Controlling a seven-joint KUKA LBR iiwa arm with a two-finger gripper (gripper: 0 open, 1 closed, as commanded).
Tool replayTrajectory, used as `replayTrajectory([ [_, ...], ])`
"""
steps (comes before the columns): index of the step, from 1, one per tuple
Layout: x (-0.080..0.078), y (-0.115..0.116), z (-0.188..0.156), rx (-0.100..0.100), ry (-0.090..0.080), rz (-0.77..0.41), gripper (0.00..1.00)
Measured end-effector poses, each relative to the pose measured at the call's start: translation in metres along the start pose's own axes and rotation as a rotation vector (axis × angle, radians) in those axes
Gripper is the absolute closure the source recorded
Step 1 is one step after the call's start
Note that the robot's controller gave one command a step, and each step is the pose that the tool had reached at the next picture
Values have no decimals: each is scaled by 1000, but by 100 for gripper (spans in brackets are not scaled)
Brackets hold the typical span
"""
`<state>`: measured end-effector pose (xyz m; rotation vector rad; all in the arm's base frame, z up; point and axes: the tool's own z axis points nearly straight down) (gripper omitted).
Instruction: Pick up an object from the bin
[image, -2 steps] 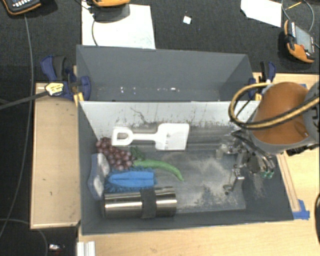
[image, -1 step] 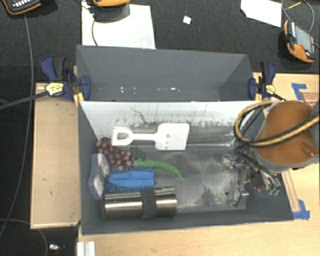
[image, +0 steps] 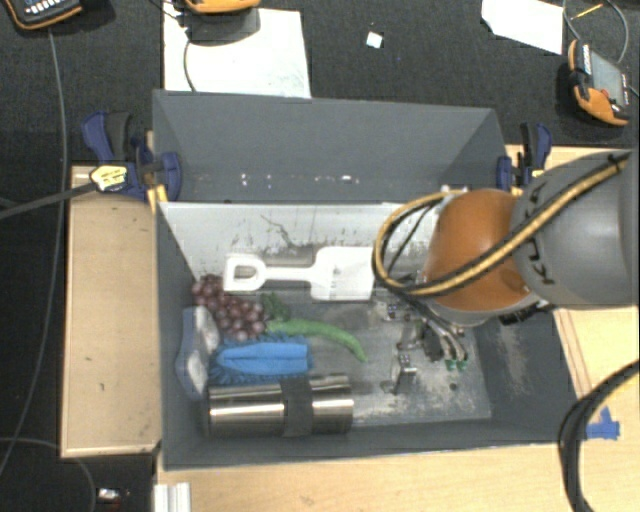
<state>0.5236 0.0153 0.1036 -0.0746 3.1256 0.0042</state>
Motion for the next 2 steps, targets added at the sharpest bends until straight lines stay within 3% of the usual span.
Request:
replayTrajectory([
  [2, 16, -57, 0, 7, -3, 12, 0],
])
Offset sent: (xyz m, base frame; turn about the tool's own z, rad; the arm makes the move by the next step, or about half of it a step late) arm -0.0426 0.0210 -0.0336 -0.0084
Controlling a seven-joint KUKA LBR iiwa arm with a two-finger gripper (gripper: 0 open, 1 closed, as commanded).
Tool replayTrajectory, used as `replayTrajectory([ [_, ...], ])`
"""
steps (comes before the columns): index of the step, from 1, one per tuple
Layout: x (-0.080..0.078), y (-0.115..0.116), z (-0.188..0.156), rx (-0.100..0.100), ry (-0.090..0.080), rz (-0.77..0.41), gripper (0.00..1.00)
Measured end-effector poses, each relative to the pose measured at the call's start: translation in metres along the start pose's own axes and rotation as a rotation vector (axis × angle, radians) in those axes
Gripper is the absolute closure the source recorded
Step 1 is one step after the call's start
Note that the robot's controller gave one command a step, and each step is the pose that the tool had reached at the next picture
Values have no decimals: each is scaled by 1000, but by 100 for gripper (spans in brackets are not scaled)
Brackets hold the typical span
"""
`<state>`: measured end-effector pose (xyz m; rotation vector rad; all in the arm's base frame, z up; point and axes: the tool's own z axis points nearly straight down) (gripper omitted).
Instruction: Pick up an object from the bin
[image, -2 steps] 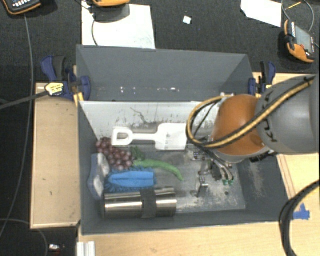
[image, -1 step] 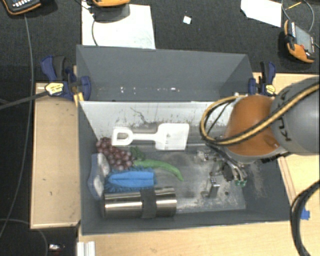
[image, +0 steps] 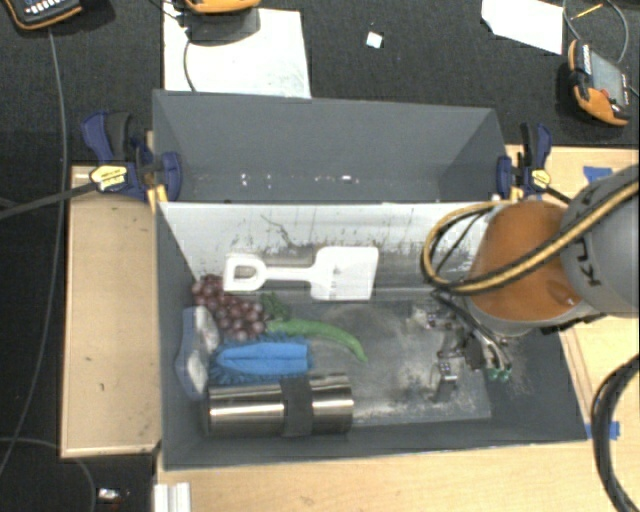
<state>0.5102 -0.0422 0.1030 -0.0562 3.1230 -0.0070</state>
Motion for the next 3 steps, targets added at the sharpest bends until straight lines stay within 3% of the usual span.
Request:
replayTrajectory([
  [1, 29, -75, 25, -2, -2, -368, 0],
  [2, 8, 14, 29, -1, -2, -99, 0],
  [3, 4, 30, 30, -7, -3, -70, 0],
])
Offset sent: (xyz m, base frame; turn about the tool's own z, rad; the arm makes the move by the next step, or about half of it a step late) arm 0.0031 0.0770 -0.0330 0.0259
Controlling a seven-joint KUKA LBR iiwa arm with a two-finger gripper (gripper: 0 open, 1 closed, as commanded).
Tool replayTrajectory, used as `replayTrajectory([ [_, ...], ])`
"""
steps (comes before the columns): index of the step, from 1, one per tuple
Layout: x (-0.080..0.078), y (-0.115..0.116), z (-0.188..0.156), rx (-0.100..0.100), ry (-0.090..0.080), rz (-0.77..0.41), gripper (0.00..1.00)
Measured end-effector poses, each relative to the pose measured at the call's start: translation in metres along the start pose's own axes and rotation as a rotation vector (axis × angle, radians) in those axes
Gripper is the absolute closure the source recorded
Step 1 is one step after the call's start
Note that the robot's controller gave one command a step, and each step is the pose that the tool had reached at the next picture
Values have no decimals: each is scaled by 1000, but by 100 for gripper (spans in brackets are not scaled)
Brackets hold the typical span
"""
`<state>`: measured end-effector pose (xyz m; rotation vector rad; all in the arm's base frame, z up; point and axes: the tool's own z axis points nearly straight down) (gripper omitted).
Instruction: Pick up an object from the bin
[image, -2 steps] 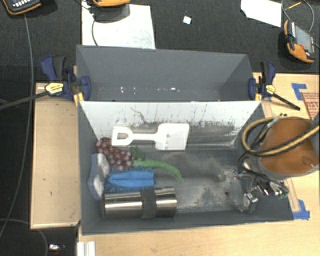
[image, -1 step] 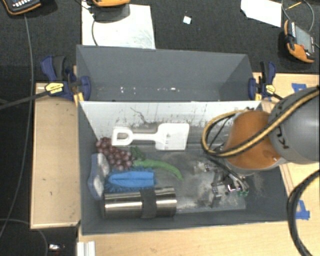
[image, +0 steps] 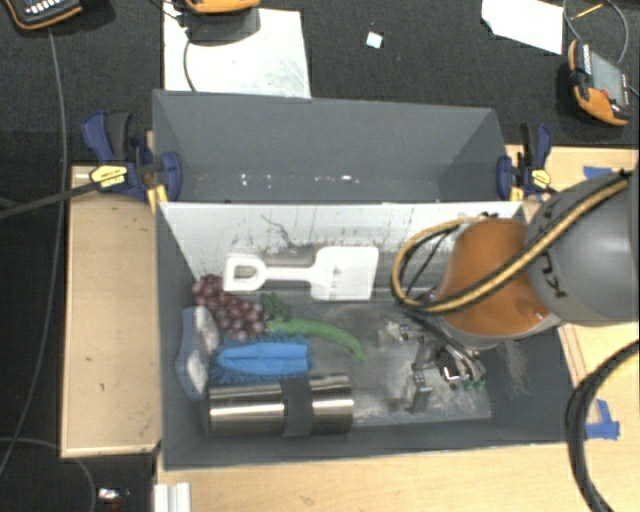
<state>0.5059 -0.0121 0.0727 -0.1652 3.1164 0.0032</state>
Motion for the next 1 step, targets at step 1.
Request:
replayTrajectory([
  [1, -80, 27, -12, 1, -6, -222, 0],
])
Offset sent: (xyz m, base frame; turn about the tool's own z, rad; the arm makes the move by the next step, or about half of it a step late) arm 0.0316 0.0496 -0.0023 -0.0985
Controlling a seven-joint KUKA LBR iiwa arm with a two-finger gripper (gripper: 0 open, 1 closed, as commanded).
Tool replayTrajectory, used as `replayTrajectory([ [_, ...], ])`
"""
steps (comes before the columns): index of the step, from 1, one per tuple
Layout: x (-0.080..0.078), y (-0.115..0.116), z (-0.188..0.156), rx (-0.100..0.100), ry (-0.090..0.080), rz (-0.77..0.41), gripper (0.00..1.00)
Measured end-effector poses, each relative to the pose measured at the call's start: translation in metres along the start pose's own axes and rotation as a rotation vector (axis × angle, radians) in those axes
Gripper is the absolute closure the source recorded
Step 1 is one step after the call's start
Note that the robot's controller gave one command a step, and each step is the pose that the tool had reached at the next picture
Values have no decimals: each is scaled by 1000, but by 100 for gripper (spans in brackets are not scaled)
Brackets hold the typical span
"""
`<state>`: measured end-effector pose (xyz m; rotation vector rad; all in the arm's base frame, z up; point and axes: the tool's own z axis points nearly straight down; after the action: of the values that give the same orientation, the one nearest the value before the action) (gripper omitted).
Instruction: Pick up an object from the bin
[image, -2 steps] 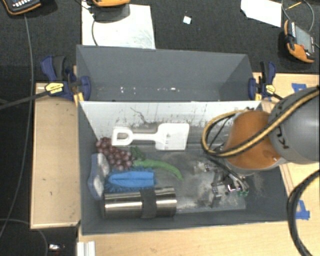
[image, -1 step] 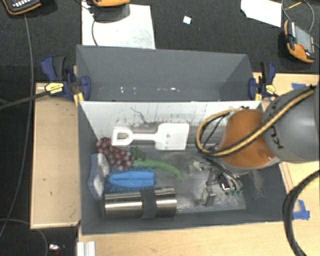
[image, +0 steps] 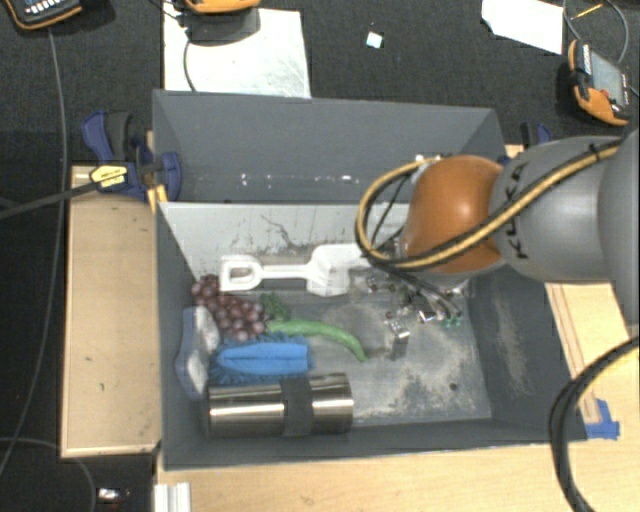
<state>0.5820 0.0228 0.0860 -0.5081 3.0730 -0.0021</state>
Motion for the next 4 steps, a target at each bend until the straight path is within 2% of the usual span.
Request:
replayTrajectory([
  [1, 36, 26, 13, 0, 11, 123, 0],
  [2, -28, 67, 12, -1, 5, 29, 0],
  [3, -27, 67, 12, -2, 4, 31, 0],
  [4, -24, 132, 14, -1, -7, 19, 0],
])
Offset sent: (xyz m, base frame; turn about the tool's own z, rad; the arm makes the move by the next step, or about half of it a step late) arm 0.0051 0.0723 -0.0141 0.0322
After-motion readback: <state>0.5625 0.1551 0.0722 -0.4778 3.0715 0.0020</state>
